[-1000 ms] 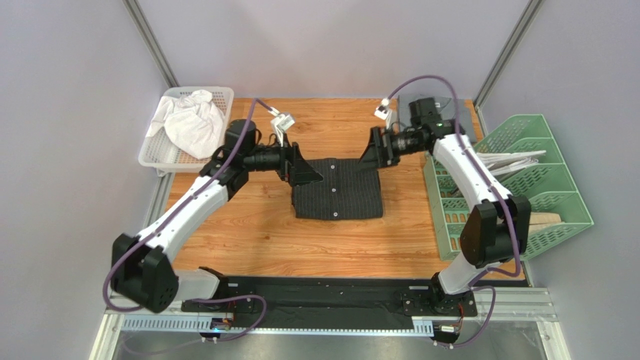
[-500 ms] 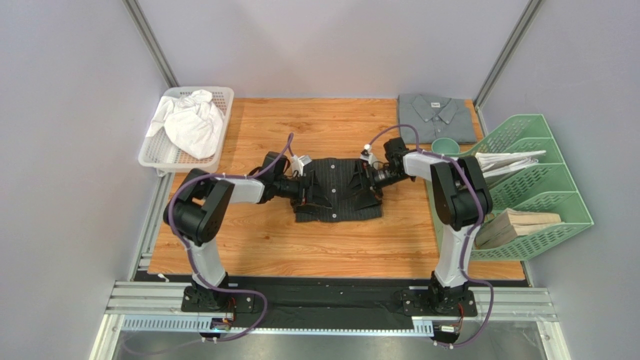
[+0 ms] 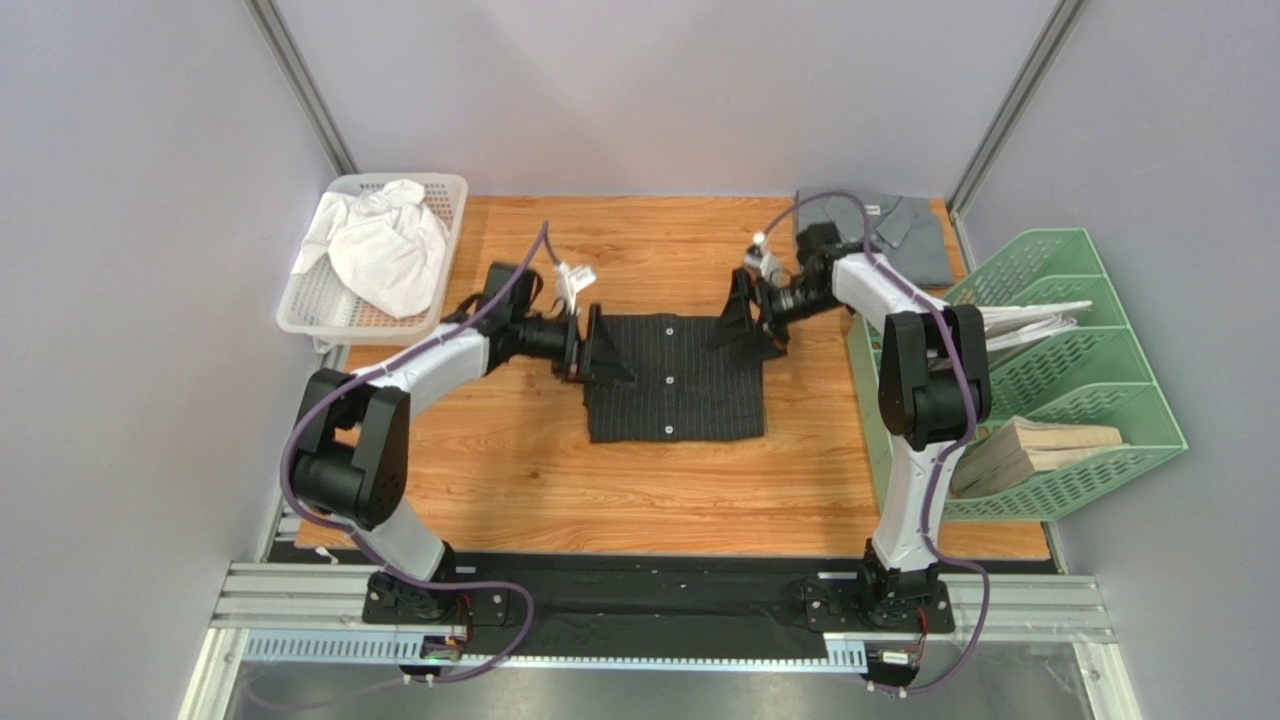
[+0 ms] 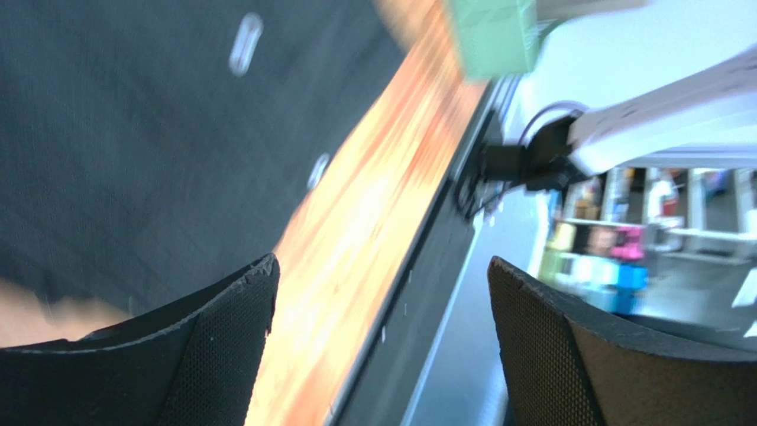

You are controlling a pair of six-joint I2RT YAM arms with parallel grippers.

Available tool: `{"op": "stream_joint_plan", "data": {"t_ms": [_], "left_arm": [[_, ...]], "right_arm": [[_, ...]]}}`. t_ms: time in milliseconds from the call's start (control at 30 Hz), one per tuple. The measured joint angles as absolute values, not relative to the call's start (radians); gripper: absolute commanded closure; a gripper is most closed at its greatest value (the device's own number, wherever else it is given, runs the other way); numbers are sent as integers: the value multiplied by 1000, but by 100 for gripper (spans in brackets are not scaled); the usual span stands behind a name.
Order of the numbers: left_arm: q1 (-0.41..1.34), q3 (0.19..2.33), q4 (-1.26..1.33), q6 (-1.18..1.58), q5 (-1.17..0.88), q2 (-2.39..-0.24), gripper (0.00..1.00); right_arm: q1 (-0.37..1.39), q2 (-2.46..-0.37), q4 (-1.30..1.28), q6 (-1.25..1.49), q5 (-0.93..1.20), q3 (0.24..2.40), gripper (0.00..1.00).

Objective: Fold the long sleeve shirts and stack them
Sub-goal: Fold the shirt

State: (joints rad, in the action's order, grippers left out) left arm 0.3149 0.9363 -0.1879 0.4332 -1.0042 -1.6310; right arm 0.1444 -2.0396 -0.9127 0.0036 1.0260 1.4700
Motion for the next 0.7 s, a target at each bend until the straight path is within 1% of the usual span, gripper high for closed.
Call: {"op": "stream_joint_plan", "data": {"t_ms": [67,167,267,433,467,500,600,700], "left_arm": [[329,1073,-200,428,-1013,-1652,13],[349,1314,-157,434,-1011,-1786,15],[351,1438,-134,444,-989,-1934,16],[309,1473,-191,442,-925,-2136,23],[300,1466,-216,439,-908,-2164,24],[294,1454,-237,438,-898,-2177,29],[279,1374,-243,438,-904,-2140,32],[297,1249,-262,426,-896,-2062,33]], "right_arm": [[144,-2038,-891,27,1009,1586,1],[146,-2072,-854,70,1000,1730,3],[148,-2167,-818,93,987,1841,4],[148,-2345,-825,88,920,1869,5],[149,-2374,-834,93,939,1872,6],[149,-2387,-846,93,958,1882,6],[163,-2394,-877,62,903,1929,6],[202,-2431,-911,17,854,2022,6]]}}
